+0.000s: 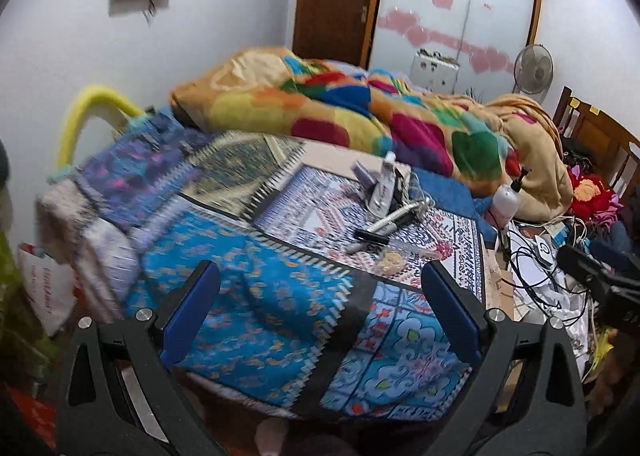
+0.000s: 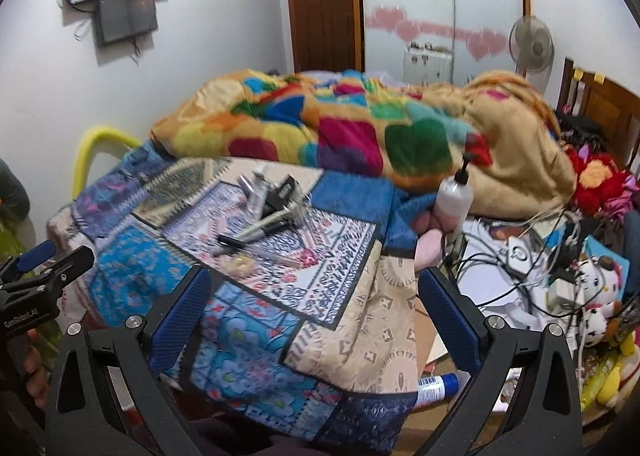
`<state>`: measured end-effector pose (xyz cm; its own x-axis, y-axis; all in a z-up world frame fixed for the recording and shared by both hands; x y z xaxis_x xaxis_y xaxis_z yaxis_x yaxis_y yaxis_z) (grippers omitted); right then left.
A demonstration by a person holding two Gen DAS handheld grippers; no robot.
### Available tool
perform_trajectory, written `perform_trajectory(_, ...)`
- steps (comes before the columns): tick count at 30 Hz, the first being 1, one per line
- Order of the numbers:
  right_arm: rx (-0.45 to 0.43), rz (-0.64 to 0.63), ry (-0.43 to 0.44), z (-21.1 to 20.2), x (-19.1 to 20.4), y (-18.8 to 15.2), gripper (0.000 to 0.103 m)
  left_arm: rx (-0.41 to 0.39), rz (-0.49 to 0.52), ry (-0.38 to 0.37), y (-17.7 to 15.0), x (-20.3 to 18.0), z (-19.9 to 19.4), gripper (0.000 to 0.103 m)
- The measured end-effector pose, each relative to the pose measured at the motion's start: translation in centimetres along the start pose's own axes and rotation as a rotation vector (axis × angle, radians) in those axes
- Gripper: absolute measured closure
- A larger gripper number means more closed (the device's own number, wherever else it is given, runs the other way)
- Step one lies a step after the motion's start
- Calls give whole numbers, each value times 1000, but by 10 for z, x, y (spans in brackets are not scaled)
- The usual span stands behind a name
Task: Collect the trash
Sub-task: 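Grasp the clear bag with tape roll with left tool while right tool grasps the pink figurine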
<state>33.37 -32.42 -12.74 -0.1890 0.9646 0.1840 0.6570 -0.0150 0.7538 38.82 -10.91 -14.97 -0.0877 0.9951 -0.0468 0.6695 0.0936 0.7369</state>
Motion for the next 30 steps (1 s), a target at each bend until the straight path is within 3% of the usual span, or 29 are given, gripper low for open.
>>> perform_trajectory(4,51,13,1,38,-19,3,1,70,-3,-22,1,-15,45,2)
perform_trajectory(7,90,24,12,66,-30,4,7,116,12,-5,-2,-26,77,2)
perform_trajectory(13,154,4,34,116,-42,7,27,168,60,-35,-9,-53,116,2)
perform_trajectory(21,243,-50,101,159,-44,0,63,191,147,-85,-13,-79,141,33)
perform_trajectory(25,240,-48,146,163,-47,0,66,187,151,-109,-14,-85,147,51)
perform_trajectory(30,247,-79,189,167,-44,5,79,184,160,-125,-15,-92,148,66)
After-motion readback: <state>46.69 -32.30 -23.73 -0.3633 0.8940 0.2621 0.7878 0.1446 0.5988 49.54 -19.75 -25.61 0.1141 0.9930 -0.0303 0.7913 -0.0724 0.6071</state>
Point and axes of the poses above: each gripper's, at about its wrist camera, not at the fingertips, and z roughly the way its jaws point, x to its left, y to its top, the point moved 2 cm from there along z, roughly the way its jaws point, and after that the axes turned 12 degrees about y, right-handed, at the moved point
